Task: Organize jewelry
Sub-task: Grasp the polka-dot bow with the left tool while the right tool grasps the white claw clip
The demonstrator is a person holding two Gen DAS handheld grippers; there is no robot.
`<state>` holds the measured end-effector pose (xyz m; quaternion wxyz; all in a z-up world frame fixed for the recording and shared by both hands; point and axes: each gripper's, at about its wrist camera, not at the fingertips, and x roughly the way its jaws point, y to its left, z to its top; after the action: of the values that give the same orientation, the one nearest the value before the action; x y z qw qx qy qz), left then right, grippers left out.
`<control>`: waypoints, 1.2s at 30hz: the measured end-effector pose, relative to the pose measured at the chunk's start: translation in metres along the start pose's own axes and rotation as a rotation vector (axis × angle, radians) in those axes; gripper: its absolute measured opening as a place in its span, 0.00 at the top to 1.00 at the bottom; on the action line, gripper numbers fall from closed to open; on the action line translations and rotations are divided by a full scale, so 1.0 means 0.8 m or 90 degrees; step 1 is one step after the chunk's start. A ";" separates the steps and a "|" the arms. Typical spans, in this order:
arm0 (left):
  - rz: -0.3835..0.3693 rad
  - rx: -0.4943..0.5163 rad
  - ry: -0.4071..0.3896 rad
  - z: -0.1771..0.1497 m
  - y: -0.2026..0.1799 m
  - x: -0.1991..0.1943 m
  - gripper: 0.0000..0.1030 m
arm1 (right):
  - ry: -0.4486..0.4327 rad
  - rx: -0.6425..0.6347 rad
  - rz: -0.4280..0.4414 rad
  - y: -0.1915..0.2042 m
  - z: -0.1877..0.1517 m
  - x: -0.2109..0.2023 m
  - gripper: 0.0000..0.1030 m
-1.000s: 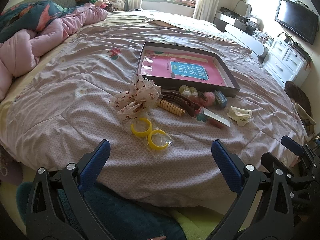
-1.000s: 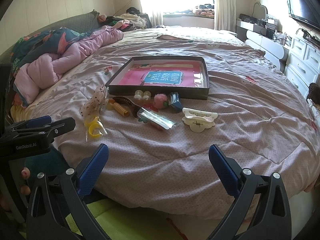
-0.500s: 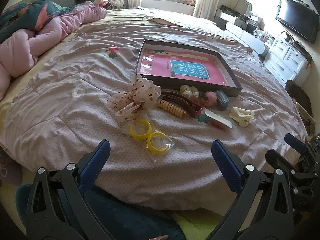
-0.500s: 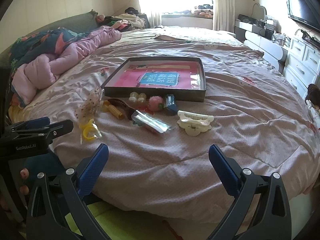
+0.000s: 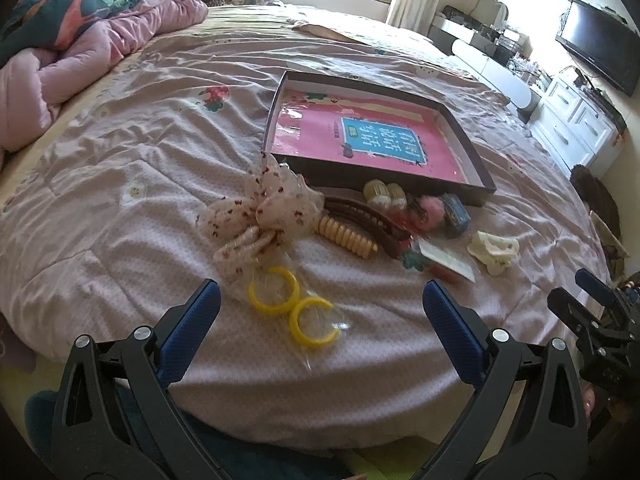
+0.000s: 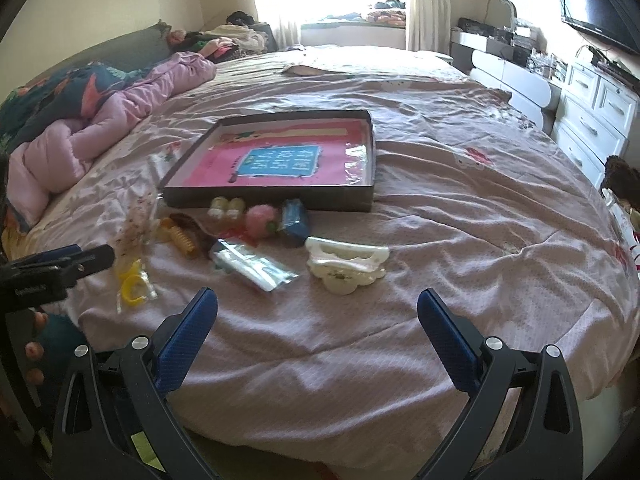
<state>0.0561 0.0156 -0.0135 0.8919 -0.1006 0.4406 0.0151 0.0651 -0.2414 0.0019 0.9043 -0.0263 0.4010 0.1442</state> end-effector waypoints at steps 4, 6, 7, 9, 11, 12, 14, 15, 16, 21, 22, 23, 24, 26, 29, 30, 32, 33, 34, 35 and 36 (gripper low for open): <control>0.003 -0.004 0.016 0.014 0.018 0.019 0.10 | 0.017 0.016 -0.003 -0.014 0.005 0.020 0.06; 0.005 -0.010 0.027 0.019 0.028 0.029 0.10 | 0.024 0.025 -0.004 -0.019 0.008 0.031 0.06; 0.004 -0.012 0.029 0.021 0.031 0.033 0.10 | 0.028 0.028 -0.002 -0.022 0.010 0.038 0.06; -0.001 -0.015 0.037 0.027 0.039 0.043 0.10 | 0.037 0.031 -0.005 -0.026 0.012 0.049 0.06; -0.007 -0.014 0.039 0.031 0.044 0.050 0.10 | 0.042 0.032 -0.005 -0.028 0.015 0.059 0.06; -0.010 -0.015 0.040 0.033 0.046 0.054 0.10 | 0.045 0.030 -0.010 -0.028 0.016 0.065 0.06; -0.015 -0.013 0.044 0.036 0.049 0.061 0.11 | 0.050 0.030 -0.010 -0.030 0.018 0.076 0.06; -0.016 -0.012 0.044 0.038 0.049 0.064 0.11 | 0.054 0.032 -0.011 -0.030 0.019 0.081 0.06; -0.018 -0.010 0.045 0.040 0.050 0.068 0.15 | 0.059 0.035 -0.011 -0.031 0.019 0.088 0.06; -0.045 -0.020 0.052 0.046 0.059 0.079 0.35 | 0.067 0.037 -0.007 -0.031 0.022 0.104 0.06; -0.055 -0.025 0.052 0.046 0.062 0.079 0.40 | 0.067 0.035 -0.007 -0.030 0.023 0.105 0.06; -0.063 -0.028 0.051 0.047 0.064 0.079 0.43 | 0.066 0.034 -0.006 -0.030 0.024 0.107 0.06; -0.072 -0.031 0.048 0.047 0.068 0.079 0.50 | 0.066 0.035 -0.005 -0.031 0.025 0.108 0.06; -0.082 -0.034 0.046 0.047 0.073 0.078 0.61 | 0.065 0.038 -0.002 -0.032 0.026 0.111 0.06; -0.100 -0.033 0.043 0.047 0.077 0.076 0.77 | 0.067 0.044 0.005 -0.033 0.029 0.117 0.06; -0.100 -0.031 0.042 0.047 0.077 0.074 0.81 | 0.070 0.046 0.006 -0.033 0.030 0.120 0.06; -0.105 -0.028 0.039 0.049 0.080 0.073 0.88 | 0.075 0.054 0.011 -0.033 0.030 0.124 0.06; -0.109 -0.028 0.036 0.049 0.082 0.071 0.90 | 0.077 0.056 0.011 -0.033 0.030 0.125 0.06; -0.112 -0.029 0.035 0.050 0.084 0.070 0.92 | 0.079 0.055 0.010 -0.032 0.030 0.127 0.07; -0.112 -0.029 0.033 0.051 0.086 0.069 0.92 | 0.082 0.052 0.008 -0.031 0.030 0.129 0.12; -0.112 -0.029 0.029 0.052 0.089 0.067 0.93 | 0.085 0.049 0.005 -0.030 0.029 0.131 0.18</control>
<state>0.1130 0.0904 -0.0430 0.8772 -0.1591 0.4497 -0.0556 0.1550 -0.2358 -0.0607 0.8752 0.0008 0.4659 0.1303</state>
